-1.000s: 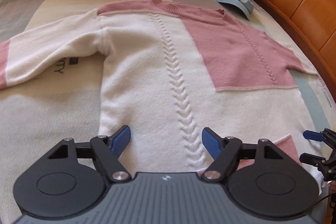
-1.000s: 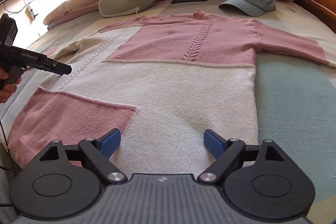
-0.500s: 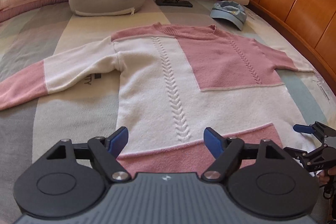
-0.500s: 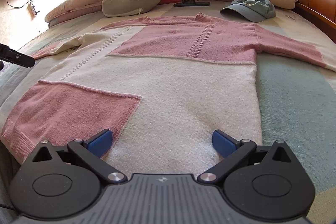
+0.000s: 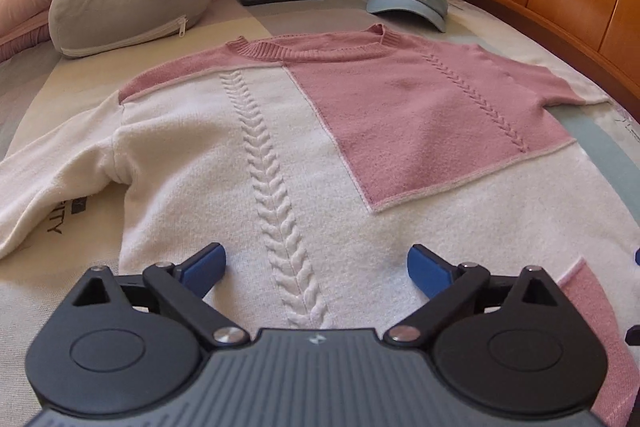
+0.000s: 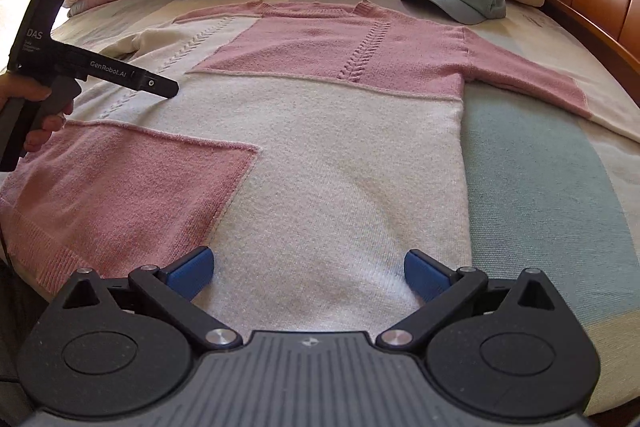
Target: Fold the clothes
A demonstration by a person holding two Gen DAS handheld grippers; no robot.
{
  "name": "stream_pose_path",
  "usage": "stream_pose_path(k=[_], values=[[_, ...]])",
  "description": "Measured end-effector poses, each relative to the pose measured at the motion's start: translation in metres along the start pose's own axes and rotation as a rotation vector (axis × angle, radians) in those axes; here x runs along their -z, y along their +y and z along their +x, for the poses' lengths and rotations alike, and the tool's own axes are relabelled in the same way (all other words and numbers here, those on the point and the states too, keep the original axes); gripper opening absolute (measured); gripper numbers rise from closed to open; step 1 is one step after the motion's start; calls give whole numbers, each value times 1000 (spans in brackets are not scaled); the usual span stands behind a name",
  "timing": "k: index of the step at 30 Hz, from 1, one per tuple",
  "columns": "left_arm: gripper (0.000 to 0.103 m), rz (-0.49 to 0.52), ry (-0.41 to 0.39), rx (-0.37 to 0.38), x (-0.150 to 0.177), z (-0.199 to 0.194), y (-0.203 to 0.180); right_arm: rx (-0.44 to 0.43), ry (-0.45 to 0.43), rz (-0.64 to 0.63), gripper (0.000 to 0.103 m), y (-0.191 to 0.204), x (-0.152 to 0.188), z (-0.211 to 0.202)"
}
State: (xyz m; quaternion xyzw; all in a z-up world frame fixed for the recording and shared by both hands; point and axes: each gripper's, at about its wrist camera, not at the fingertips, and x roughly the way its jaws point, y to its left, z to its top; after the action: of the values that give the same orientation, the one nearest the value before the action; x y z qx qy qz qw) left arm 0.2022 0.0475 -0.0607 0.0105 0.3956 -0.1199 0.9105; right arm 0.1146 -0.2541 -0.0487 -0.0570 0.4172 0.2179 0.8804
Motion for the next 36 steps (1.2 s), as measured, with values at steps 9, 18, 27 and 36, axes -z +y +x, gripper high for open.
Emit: stream_pose_path(k=[9,18,27,36], values=[[97,15,-81,69,23,-21,28,53,-55,-162,103,35,-125,72],[98,35,-86,75,28,-18,26,-35,-80,-157,103,25,-141,134],[98,76,-114,83,16,-52,0,-6,-77,-56,103,1,-66,70],[98,196,-89,-94,9,-116,-20,33,-80,-24,103,1,-44,55]])
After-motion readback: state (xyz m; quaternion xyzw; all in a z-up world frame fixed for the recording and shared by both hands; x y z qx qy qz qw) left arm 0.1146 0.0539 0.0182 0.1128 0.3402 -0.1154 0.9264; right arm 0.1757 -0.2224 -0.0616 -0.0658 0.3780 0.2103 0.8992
